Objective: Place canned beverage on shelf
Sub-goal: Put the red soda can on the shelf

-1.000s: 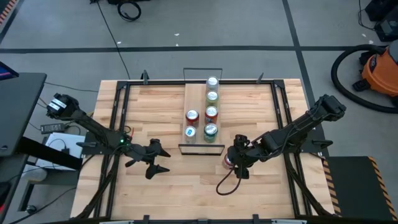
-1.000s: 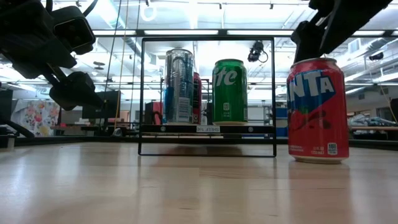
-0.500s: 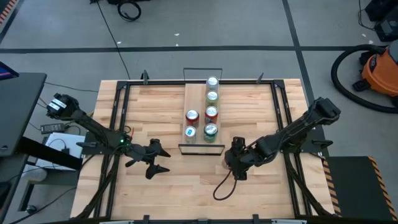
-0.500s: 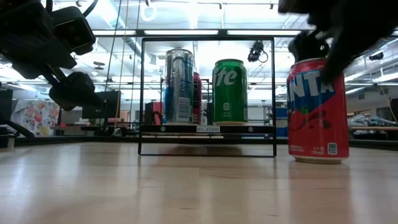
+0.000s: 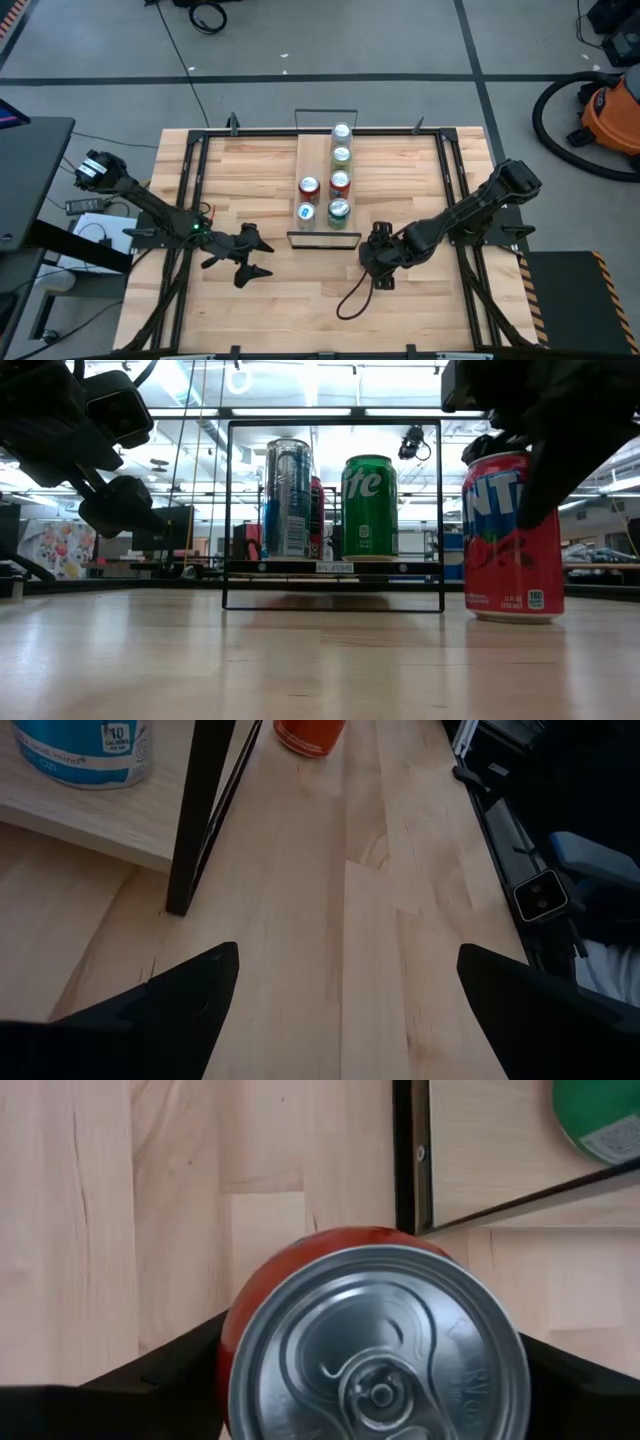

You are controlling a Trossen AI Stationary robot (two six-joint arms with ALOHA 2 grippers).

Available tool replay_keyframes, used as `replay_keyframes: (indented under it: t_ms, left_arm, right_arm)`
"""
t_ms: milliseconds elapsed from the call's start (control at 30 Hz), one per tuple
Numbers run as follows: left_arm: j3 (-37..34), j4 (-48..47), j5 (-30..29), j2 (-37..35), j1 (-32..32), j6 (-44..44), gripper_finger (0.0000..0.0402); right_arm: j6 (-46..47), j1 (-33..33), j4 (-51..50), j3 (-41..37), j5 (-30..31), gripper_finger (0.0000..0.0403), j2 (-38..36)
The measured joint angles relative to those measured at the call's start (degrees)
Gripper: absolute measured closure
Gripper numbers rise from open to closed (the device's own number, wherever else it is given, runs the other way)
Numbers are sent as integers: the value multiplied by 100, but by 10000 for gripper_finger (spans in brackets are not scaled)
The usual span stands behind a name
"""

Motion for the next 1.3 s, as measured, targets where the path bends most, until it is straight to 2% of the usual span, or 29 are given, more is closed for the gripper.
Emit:
replay_keyframes:
  t_ms: [100,300,500,733,900,1167,1300]
  left_arm:
    - [0,-3,0,0,0,0,13]
    - [0,-6,0,0,0,0,13]
    - [0,-10,0,0,0,9,13]
    - [0,-14,0,0,0,-51,13]
    - [0,-16,0,0,0,-51,13]
    - [0,-14,-37,0,6,-39,13]
    - [0,-14,-39,0,7,-39,13]
  right_arm:
    - [3,0,-123,10,-8,88,-5]
    - [4,-57,-1251,243,39,80,-258]
    - [-328,-347,-2683,1045,792,74,-568]
    - [-1197,-1159,-3346,2117,1318,76,-706]
    - [-2017,-1807,-3304,2686,1527,76,-706]
    - [-3297,-2722,-2386,3173,1538,76,-706]
    - [-3773,-3002,-1835,3233,1275,76,-706]
